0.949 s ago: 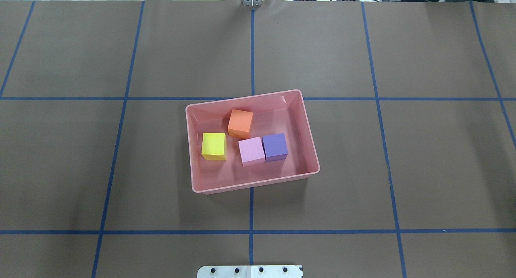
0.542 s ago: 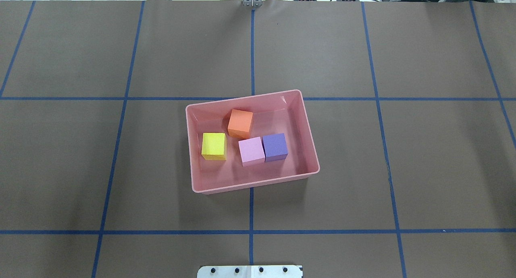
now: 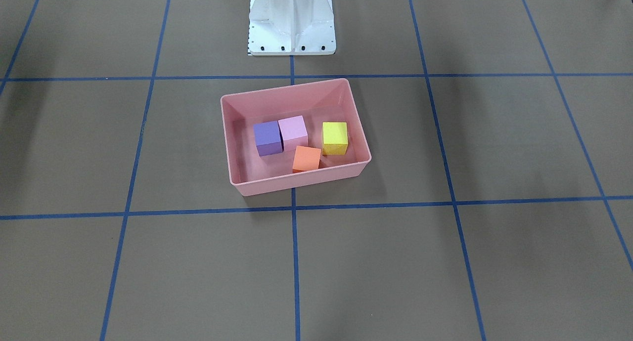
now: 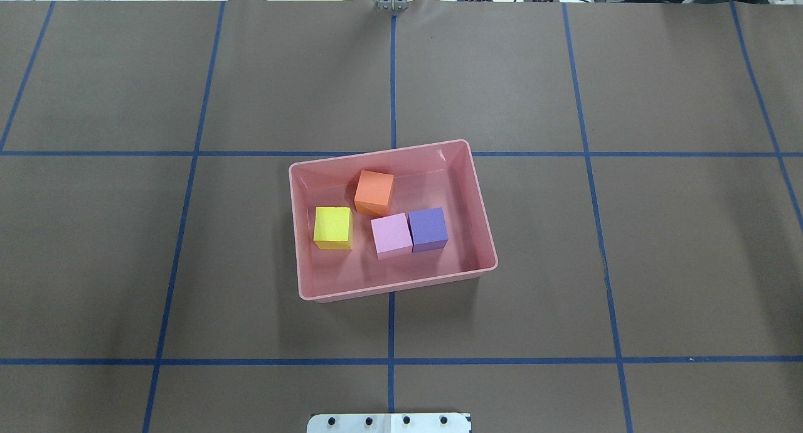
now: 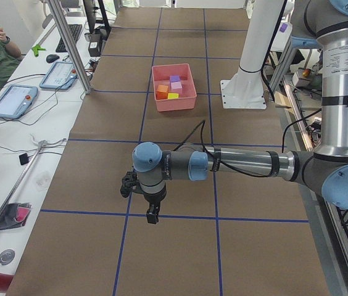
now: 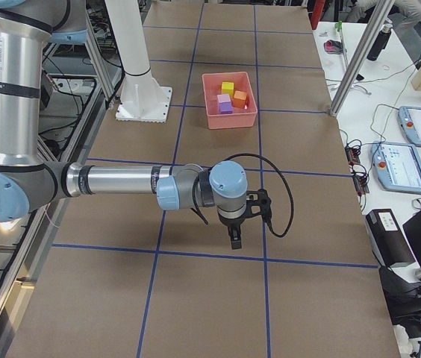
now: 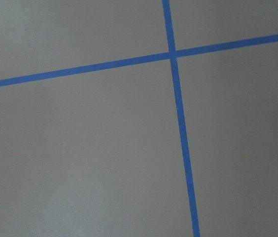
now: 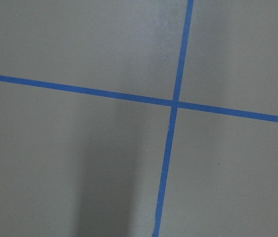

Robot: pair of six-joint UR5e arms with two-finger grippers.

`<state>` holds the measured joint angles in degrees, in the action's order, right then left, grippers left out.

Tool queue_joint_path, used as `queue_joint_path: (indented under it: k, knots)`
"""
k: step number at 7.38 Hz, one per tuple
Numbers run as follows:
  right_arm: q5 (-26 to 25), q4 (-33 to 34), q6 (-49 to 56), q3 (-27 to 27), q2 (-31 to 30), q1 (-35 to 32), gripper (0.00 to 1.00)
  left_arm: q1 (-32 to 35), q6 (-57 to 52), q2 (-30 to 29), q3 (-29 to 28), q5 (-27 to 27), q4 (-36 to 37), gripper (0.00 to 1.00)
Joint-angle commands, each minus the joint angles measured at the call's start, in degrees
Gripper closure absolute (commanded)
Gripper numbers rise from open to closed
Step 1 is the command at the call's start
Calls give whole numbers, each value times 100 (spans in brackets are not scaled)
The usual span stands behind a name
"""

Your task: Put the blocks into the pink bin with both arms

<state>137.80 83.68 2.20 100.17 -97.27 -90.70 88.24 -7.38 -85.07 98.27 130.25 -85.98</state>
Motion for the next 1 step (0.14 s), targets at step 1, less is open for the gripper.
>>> queue_joint_path:
  k: [1]
  knots:
    - [18, 8, 0, -6, -11, 0, 0, 0, 0, -1, -9, 0, 3, 0]
